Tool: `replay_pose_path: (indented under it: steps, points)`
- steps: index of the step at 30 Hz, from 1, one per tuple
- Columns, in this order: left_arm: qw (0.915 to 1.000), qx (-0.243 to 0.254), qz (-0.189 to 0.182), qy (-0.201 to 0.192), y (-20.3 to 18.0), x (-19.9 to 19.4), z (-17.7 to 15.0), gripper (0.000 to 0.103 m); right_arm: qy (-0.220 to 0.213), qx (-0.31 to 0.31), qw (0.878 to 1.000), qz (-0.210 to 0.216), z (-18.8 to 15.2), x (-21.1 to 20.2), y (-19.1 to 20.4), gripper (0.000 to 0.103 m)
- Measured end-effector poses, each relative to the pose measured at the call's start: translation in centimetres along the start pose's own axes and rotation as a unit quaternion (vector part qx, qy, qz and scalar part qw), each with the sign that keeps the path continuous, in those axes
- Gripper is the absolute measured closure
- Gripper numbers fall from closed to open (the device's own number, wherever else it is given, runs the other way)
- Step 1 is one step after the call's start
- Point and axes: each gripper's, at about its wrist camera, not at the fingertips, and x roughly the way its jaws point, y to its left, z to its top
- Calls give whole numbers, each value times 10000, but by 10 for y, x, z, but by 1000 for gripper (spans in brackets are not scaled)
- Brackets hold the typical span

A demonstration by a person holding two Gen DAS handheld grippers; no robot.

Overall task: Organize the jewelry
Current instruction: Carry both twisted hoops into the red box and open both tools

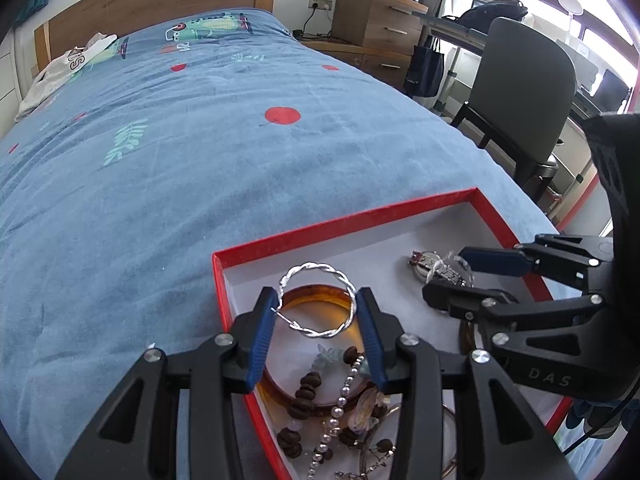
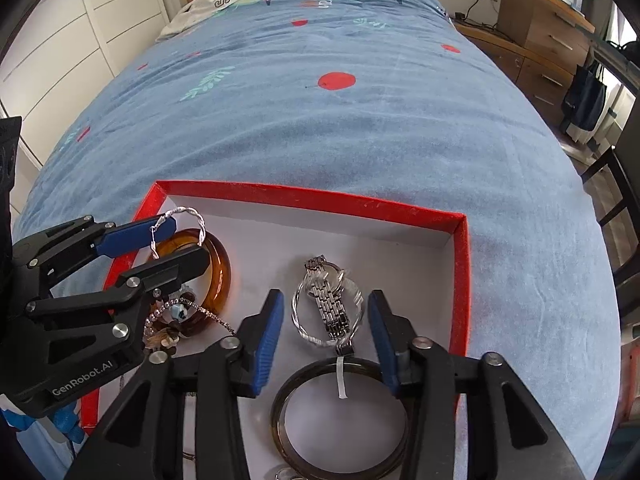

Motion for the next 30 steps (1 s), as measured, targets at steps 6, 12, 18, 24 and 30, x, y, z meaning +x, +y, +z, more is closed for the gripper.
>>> replay_pose_path:
  steps: [6, 12, 18, 24, 30]
  points:
    - [10000, 57, -15, 63, -4, -7, -5, 64, -174, 43, 9998, -39, -6, -15, -3, 50]
    - [9999, 50, -13, 117, -7, -15, -8, 64, -386, 187, 9991, -24, -17, -41, -5, 49]
    - [9998, 15, 4, 173, -12, -20, -13, 64, -562, 332, 9979, -13, -30, -67, -6, 49]
    - [10000, -54, 23, -22, -13, -58, -18, 58, -664, 485, 9966, -17, -46, -92, -6, 47]
    - [9989, -309, 269, -235, -6, -115, -37, 55, -759, 652, 9950, 37, -69, -118, 7, 45]
